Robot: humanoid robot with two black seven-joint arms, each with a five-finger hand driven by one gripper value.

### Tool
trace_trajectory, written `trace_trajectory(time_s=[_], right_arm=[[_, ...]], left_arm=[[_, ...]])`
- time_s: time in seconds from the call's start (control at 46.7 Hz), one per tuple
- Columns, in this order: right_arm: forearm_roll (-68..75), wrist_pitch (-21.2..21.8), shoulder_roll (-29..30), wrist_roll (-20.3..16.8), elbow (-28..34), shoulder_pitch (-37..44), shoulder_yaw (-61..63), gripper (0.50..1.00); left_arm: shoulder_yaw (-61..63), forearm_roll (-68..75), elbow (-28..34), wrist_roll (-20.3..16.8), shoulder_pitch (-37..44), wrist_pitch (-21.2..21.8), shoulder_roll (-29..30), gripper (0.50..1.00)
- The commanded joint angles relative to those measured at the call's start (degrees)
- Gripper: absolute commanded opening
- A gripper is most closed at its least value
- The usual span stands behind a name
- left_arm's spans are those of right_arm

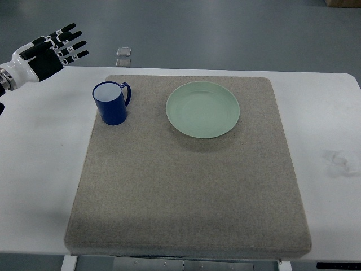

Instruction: Place cup left of plate with left hand

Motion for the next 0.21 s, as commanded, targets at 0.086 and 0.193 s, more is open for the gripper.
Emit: trace_trajectory(time_s=[0.086,0.193], right_arm=[[0.1,0.0,0.0,0.0,0.9,0.0,0.1,0.932],[0.1,-0.1,0.0,0.0,0.9,-0.1,0.1,0.932]], left_arm=[[0.1,0.1,0.0,0.0,-0.1,0.0,0.1,0.999],[0.2,0.1,0.0,0.0,-0.1,0.0,0.2,0.999]])
